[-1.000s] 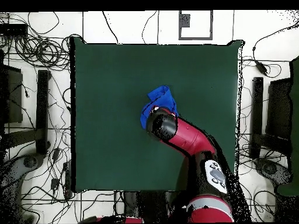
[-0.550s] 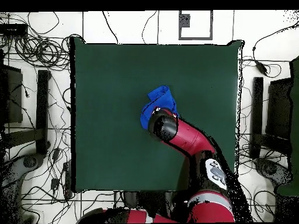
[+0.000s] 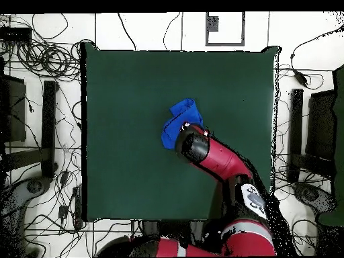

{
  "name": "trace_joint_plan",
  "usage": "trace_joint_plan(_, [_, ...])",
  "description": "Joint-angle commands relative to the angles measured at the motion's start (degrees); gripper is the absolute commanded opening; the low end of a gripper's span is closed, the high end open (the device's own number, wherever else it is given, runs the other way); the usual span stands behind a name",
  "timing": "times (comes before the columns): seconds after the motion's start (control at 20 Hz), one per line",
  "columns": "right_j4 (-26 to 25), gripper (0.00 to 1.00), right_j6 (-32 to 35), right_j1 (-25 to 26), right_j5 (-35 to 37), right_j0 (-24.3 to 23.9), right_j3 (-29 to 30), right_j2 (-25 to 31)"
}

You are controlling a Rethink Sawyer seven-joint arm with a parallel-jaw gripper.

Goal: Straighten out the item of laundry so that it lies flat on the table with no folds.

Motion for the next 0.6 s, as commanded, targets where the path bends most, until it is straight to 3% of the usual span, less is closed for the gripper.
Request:
trace_joint_plan(0.05, [0.3, 1.0, 11.8, 2.9, -4.9, -1.5, -1.4, 8.0])
trace_joint_plan(0.6, [0.1, 1.0, 13.0, 5.5, -9.3, -3.1, -0.7, 11.3])
